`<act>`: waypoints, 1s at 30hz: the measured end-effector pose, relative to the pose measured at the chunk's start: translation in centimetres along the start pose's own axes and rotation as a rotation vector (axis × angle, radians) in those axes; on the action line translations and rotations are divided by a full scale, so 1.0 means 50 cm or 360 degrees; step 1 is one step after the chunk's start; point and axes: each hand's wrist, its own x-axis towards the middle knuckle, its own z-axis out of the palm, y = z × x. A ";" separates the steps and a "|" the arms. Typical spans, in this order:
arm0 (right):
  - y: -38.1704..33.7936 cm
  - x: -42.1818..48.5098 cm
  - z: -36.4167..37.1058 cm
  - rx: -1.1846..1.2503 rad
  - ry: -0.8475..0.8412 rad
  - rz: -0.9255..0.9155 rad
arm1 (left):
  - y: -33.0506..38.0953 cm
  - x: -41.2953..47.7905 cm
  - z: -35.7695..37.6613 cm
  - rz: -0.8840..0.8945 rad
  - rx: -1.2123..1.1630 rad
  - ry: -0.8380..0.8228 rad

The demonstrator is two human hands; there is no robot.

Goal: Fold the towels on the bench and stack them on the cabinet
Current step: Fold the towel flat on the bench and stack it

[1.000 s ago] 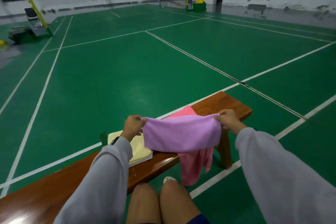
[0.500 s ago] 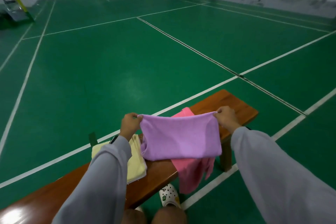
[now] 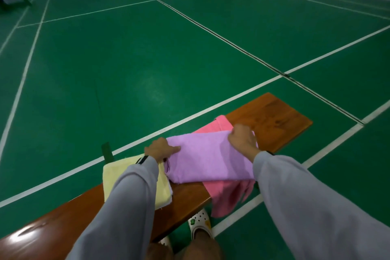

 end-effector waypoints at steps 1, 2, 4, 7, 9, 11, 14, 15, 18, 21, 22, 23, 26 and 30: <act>-0.020 -0.011 0.016 0.0067 -0.0043 -0.0045 | 0.006 -0.007 -0.002 0.0025 -0.0022 0.0112; -0.039 -0.020 0.031 0.0168 -0.0098 -0.0109 | 0.010 -0.011 -0.003 0.0056 -0.0052 0.0230; -0.076 -0.045 0.055 0.0423 -0.0291 -0.0240 | 0.021 -0.022 -0.009 0.0094 -0.0072 0.0368; -0.134 -0.100 0.074 0.0770 -0.0643 -0.0254 | 0.033 -0.043 -0.014 0.0132 0.0005 0.0298; -0.170 -0.133 0.092 0.0836 -0.0861 -0.0254 | 0.032 -0.048 -0.009 0.0206 -0.0008 0.0200; -0.192 -0.156 0.114 0.0809 -0.1016 -0.0292 | 0.030 -0.056 -0.007 0.0246 0.0066 0.0154; -0.210 -0.186 0.132 0.0792 -0.1116 -0.0342 | 0.034 -0.074 -0.011 0.0280 0.0188 0.0126; -0.212 -0.197 0.130 0.0818 -0.1101 -0.0351 | 0.040 -0.081 -0.017 0.0290 0.0114 0.0144; -0.211 -0.213 0.115 0.0903 -0.1074 -0.0274 | 0.059 -0.093 -0.032 0.0301 -0.0228 0.0178; -0.203 -0.216 0.097 0.0839 -0.1043 -0.0187 | 0.085 -0.111 -0.036 0.0269 -0.0585 0.0119; -0.205 -0.218 0.089 0.0767 -0.0998 -0.0194 | 0.094 -0.116 -0.032 0.0250 -0.0695 0.0088; -0.206 -0.220 0.082 0.0686 -0.0960 -0.0173 | 0.103 -0.121 -0.029 0.0237 -0.0775 0.0075; -0.208 -0.232 0.056 0.0555 -0.0822 -0.0030 | 0.139 -0.143 -0.017 0.0241 -0.0907 0.0110; -0.183 -0.231 0.035 0.0398 -0.0688 0.0046 | 0.191 -0.173 -0.013 0.0221 -0.0907 0.0188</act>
